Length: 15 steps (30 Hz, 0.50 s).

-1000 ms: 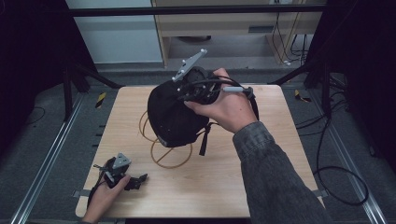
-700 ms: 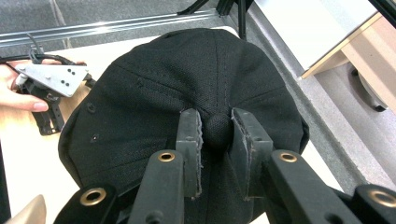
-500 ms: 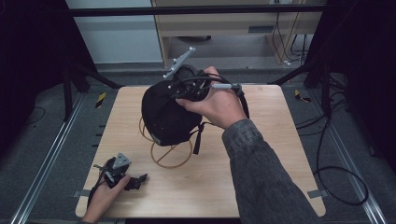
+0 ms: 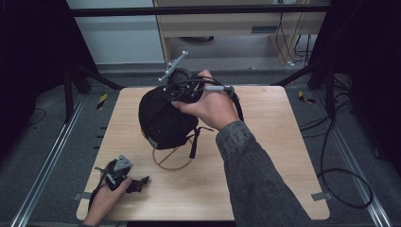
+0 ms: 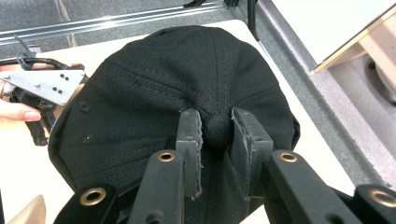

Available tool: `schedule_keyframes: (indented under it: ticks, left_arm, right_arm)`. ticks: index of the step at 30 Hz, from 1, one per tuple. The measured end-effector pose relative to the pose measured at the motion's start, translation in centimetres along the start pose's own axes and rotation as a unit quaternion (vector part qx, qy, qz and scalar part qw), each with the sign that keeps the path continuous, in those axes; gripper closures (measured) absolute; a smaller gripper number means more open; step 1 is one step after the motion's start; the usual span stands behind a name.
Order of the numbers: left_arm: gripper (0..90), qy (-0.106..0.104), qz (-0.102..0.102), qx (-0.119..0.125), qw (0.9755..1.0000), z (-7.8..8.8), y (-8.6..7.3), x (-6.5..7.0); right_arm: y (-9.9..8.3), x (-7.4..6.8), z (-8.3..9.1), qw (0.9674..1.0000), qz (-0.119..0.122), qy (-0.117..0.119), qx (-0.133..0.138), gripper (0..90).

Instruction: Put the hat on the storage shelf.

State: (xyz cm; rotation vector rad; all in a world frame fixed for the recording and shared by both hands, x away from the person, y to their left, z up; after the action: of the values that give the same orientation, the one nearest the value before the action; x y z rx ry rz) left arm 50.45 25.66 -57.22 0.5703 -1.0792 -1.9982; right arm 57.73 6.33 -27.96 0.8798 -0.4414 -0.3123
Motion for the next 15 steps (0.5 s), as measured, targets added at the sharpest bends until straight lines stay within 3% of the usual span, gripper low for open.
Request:
schedule_keyframes:
  ticks: [15]
  left_arm:
    - [0.0,0.0,0.0,0.0,1.0,0.0,0.0,0.0]
  right_arm:
    - [-0.6,-1.1,-2.5,0.9997,-0.001,0.014,-0.02,73.7]
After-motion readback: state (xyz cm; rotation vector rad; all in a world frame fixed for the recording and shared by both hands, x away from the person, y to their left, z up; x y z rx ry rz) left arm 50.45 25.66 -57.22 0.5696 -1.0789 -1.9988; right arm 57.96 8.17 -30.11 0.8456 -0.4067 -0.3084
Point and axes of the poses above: each handheld gripper's, and its own axes: z roughly backward along the jaws, y roughly out of its top, x roughly to its right, the point moved 9 cm from there along -z, roughly forward along the jaws, and after that the axes turned 12 degrees about x, right-handed, at the moved point
